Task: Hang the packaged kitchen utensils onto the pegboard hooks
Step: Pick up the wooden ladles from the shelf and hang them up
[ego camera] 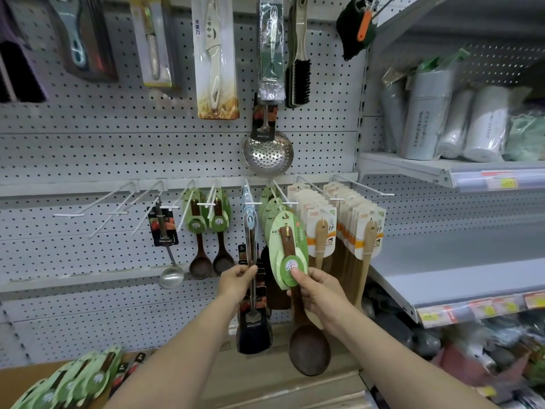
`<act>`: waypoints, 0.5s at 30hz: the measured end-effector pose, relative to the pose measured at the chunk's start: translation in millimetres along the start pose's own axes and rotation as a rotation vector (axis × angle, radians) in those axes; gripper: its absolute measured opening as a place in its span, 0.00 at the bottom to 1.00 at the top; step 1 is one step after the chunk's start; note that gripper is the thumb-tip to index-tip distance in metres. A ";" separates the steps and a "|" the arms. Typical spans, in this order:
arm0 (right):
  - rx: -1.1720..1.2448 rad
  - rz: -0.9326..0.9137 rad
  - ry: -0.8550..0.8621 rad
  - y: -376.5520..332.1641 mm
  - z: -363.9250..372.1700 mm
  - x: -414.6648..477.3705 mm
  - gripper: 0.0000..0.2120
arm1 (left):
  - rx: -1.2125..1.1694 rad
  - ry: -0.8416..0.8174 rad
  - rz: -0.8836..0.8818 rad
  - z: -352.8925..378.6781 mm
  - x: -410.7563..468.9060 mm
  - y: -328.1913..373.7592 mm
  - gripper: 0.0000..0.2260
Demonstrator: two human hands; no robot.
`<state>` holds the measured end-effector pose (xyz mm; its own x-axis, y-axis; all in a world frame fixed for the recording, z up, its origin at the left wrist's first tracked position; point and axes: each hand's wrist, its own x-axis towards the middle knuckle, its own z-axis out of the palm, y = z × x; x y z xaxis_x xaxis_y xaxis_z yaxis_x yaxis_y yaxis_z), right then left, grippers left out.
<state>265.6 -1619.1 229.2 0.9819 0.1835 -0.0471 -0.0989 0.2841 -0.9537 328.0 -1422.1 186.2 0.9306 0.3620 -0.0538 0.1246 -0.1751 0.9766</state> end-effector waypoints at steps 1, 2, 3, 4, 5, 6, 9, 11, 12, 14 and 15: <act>-0.003 0.001 -0.007 1.0 0.6 -0.9 0.14 | 0.004 0.030 0.015 -2.2 -3.3 4.4 0.13; -0.011 0.006 -0.014 1.8 1.7 -2.0 0.14 | -0.008 0.080 0.035 -5.1 -8.8 10.5 0.14; -0.024 0.010 -0.029 3.2 3.2 -2.4 0.14 | -0.041 0.145 0.050 -8.9 -16.2 18.2 0.16; -0.041 0.016 -0.045 5.5 5.2 -2.5 0.14 | -0.091 0.202 0.065 -13.1 -25.5 26.7 0.17; -0.058 0.017 -0.055 8.8 7.2 -1.4 0.14 | -0.144 0.224 0.086 -16.0 -33.8 35.1 0.18; -0.076 0.022 -0.067 12.3 10.5 -0.8 0.15 | -0.210 0.217 0.109 -19.5 -43.8 42.7 0.19; -0.102 0.040 -0.098 25.6 23.2 0.5 0.18 | -0.344 0.133 0.169 -30.0 -72.1 59.2 0.16; -0.115 0.045 -0.120 34.2 35.0 0.2 0.17 | -0.334 0.113 0.197 -38.7 -83.9 62.4 0.12; -0.121 0.047 -0.124 38.1 41.8 0.0 0.15 | -0.320 0.119 0.196 -42.8 -86.3 61.8 0.10; -0.123 0.044 -0.131 46.7 55.2 1.0 0.14 | -0.302 0.151 0.178 -51.4 -86.7 56.9 0.07; -0.120 0.044 -0.134 50.9 62.0 2.3 0.13 | -0.306 0.167 0.168 -56.0 -85.6 53.9 0.07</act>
<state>252.8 -1545.8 199.0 0.9460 0.3192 -0.0572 -0.1134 0.1603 -0.9805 235.8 -1411.3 255.1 0.8572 0.5004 0.1219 -0.1563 0.0273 0.9873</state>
